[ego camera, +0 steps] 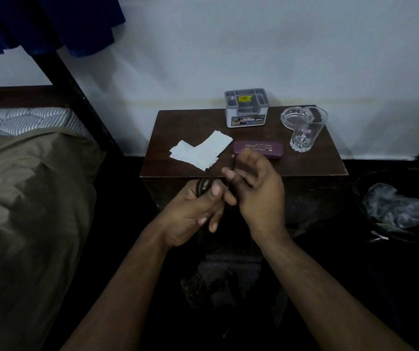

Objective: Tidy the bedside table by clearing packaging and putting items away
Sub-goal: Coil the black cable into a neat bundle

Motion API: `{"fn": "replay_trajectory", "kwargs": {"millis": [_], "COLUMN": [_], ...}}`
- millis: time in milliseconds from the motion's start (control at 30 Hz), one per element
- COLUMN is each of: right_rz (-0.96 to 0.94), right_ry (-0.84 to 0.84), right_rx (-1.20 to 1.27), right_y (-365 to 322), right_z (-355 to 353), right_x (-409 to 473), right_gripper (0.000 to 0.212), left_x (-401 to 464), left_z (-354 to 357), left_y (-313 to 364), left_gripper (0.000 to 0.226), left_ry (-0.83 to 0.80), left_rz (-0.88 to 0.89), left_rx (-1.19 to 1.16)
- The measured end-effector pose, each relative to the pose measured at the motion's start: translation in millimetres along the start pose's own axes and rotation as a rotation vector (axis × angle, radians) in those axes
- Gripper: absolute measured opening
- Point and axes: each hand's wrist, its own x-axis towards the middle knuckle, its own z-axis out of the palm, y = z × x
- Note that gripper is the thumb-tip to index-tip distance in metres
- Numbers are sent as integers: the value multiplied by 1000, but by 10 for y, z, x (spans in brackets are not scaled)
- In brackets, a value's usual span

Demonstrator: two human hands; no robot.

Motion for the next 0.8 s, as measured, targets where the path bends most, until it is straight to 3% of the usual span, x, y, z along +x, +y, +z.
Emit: {"fn": "replay_trajectory", "kwargs": {"millis": [67,167,300,500,700,800], "right_rz": [138,199,117,59,-30,-90], "right_ry": [-150,-321,-424,-600,-623,-527], "right_rx": [145,139,51,34,48,5], "right_y": [-14,-1,-28,-70,-70,-39], "right_z": [12,-10,-47,-123,-133,-113], "right_x": [-33,-45,-36,-41,-32,-11], "right_gripper": [22,21,14,29,25,25], "left_x": [-18,-57,-81,-58,-40,-23], "left_z": [13,-8,-31,-73,-90,-82], "left_y": [-24,-29,-5,52,80,74], "left_gripper": [37,36,34,35,38,39], "left_ry": [-113,-190,-175,-69,-13,50], "left_rz": [-21,-65,-75,-27,-27,-29], "left_rx": [53,15,-149,-346,-358,-324]}}
